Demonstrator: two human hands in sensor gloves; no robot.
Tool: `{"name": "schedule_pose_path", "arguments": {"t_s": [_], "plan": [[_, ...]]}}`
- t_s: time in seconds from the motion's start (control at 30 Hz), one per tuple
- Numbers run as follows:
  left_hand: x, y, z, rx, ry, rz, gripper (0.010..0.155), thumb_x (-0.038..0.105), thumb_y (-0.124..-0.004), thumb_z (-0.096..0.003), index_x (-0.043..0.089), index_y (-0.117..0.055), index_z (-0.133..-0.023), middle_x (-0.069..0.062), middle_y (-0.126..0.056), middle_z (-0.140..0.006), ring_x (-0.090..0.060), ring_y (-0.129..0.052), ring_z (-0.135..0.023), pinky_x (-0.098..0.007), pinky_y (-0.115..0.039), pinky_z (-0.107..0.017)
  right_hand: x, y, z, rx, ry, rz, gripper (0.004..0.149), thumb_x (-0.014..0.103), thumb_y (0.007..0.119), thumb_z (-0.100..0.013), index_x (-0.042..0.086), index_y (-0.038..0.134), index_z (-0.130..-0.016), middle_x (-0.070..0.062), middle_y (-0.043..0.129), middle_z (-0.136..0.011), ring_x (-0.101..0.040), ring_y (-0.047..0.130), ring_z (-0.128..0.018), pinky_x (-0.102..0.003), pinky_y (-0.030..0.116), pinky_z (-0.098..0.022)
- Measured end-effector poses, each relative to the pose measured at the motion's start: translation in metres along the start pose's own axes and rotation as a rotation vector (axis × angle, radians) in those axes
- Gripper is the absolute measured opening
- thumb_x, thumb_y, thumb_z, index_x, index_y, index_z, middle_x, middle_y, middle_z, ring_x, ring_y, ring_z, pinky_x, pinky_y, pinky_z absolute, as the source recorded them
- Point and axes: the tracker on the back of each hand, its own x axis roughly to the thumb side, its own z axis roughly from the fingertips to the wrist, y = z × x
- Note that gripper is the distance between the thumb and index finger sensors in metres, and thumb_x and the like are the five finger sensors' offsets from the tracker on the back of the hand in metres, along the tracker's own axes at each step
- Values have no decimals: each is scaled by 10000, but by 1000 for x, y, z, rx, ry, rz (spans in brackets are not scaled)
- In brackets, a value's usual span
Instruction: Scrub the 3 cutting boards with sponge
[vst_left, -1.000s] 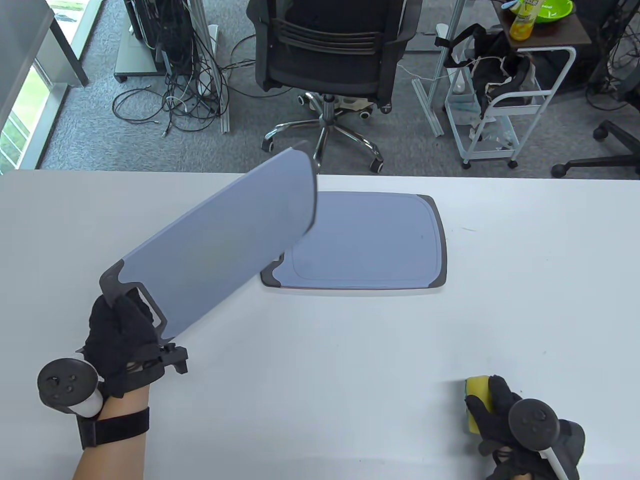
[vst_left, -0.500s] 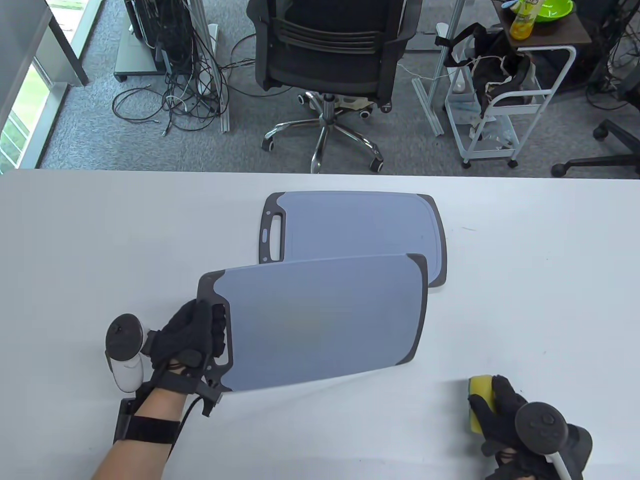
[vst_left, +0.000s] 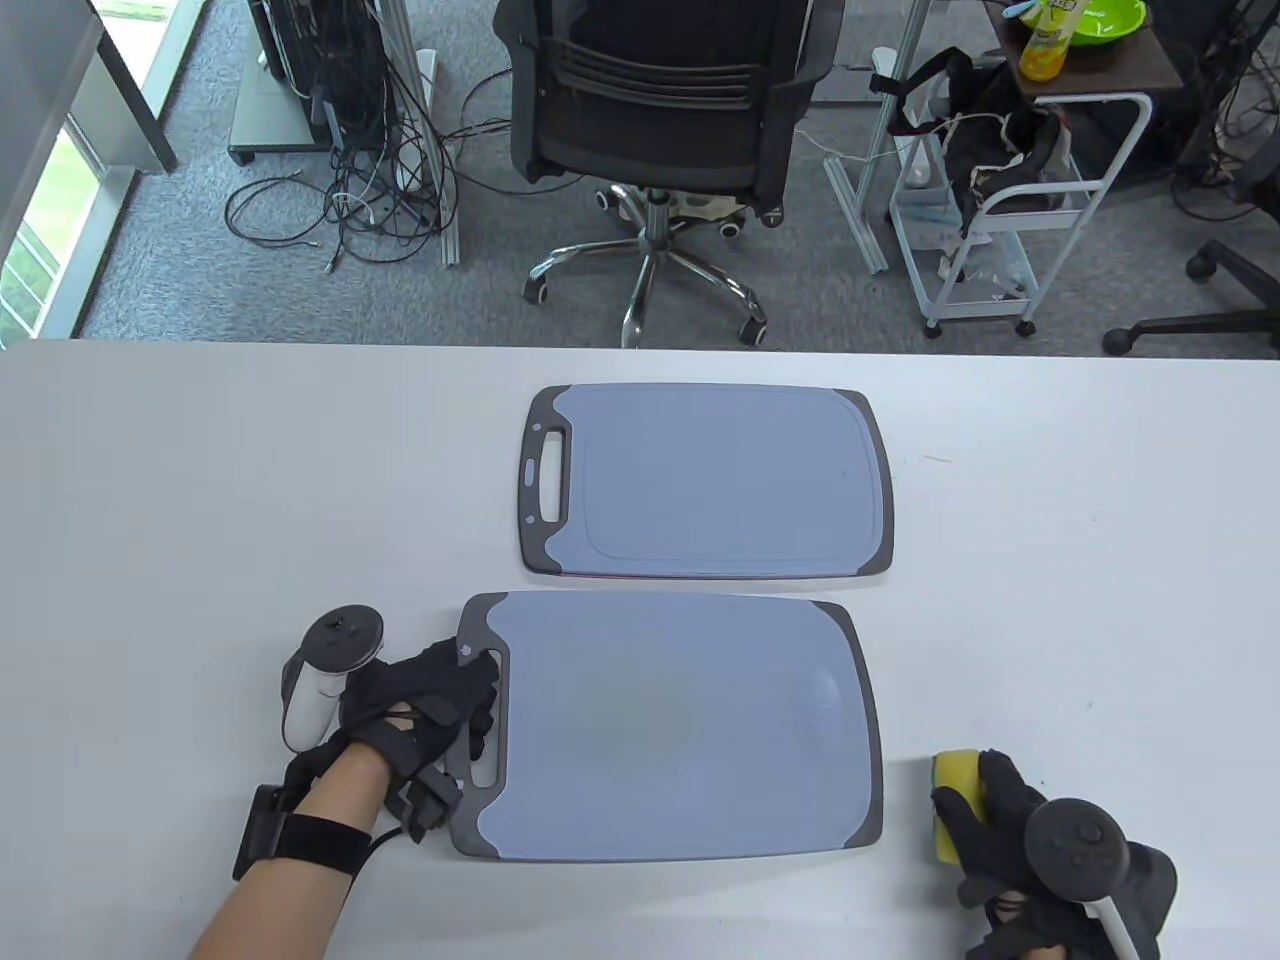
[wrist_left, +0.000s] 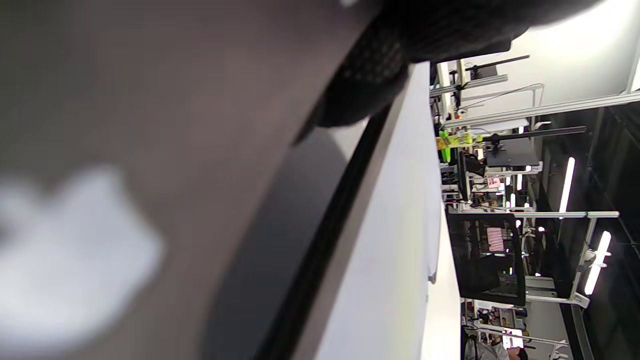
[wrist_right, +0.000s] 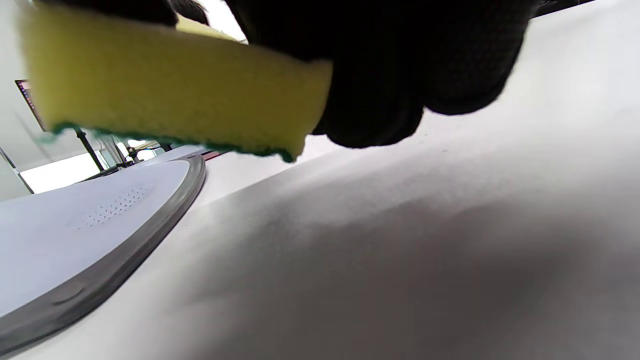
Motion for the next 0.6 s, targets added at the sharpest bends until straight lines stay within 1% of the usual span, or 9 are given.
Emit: {"name": "schedule_pose_path", "arguments": {"t_s": [0.1, 0.13, 0.2, 0.23, 0.3, 0.43, 0.47, 0.57, 0.6], "plan": [[-5, -2, -4, 27, 32, -17, 483, 473, -796, -587, 123, -712, -909, 33, -927, -658, -11, -1040, -398, -235, -1051, -293, 21, -2, -5, -30, -43, 50, 758, 593, 719, -482, 79, 640, -1033, -115, 854, -782, -279, 916, -578, -482, 781, -483], [-9, -4, -6, 40, 49, -19, 483, 475, -797, -587, 119, -721, -905, 34, -930, -655, -12, -1041, -393, -235, -1050, -290, 34, -1, -7, -37, -71, 76, 757, 592, 720, -482, 80, 640, -1033, -116, 854, -783, -280, 916, -579, -482, 781, -484], [-14, -8, -7, 38, 111, -19, 492, 484, -798, -586, 117, -729, -905, 42, -932, -666, -14, -1047, -404, -242, -1046, -300, 61, 4, -13, -33, -118, 140, 754, 591, 722, -484, 83, 638, -1035, -117, 852, -789, -284, 915, -584, -483, 780, -487], [-12, -8, -8, 20, 93, -15, 490, 488, -797, -587, 121, -731, -904, 45, -935, -667, -13, -1049, -405, -240, -1046, -300, 82, 8, -18, -21, -155, 175, 754, 590, 721, -484, 86, 633, -1039, -117, 848, -799, -285, 913, -593, -483, 778, -491], [-12, -11, -8, 26, 100, -35, 494, 490, -800, -584, 118, -737, -902, 44, -941, -665, -16, -1055, -402, -241, -1046, -295, 119, 19, -28, -17, -211, 230, 753, 588, 722, -485, 87, 632, -1041, -117, 846, -806, -287, 913, -597, -479, 779, -490], [-10, -15, -7, 44, 110, -79, 503, 509, -789, -586, 128, -735, -910, 60, -934, -675, -4, -1053, -405, -227, -1033, -293, 209, 50, -55, 22, -322, 353, 751, 589, 714, -491, 96, 616, -1049, -112, 834, -827, -286, 907, -616, -478, 776, -500], [-11, -16, -7, 45, 112, -80, 504, 512, -790, -585, 129, -737, -909, 63, -935, -674, -2, -1055, -404, -226, -1033, -290, 226, 58, -59, 29, -341, 369, 751, 590, 712, -490, 98, 615, -1049, -111, 833, -831, -285, 907, -617, -477, 776, -502], [-9, -16, -9, 19, 111, -75, 503, 511, -785, -588, 128, -735, -910, 60, -937, -671, -5, -1059, -405, -230, -1035, -288, 294, 93, -69, 51, -422, 406, 749, 589, 711, -490, 98, 616, -1047, -111, 835, -834, -284, 912, -615, -476, 779, -498], [-10, -16, -9, 13, 111, -69, 505, 512, -781, -590, 126, -731, -913, 59, -937, -673, -7, -1059, -408, -232, -1034, -290, 306, 100, -70, 61, -439, 404, 747, 588, 709, -491, 97, 617, -1047, -110, 835, -834, -283, 913, -615, -475, 780, -498]]}}
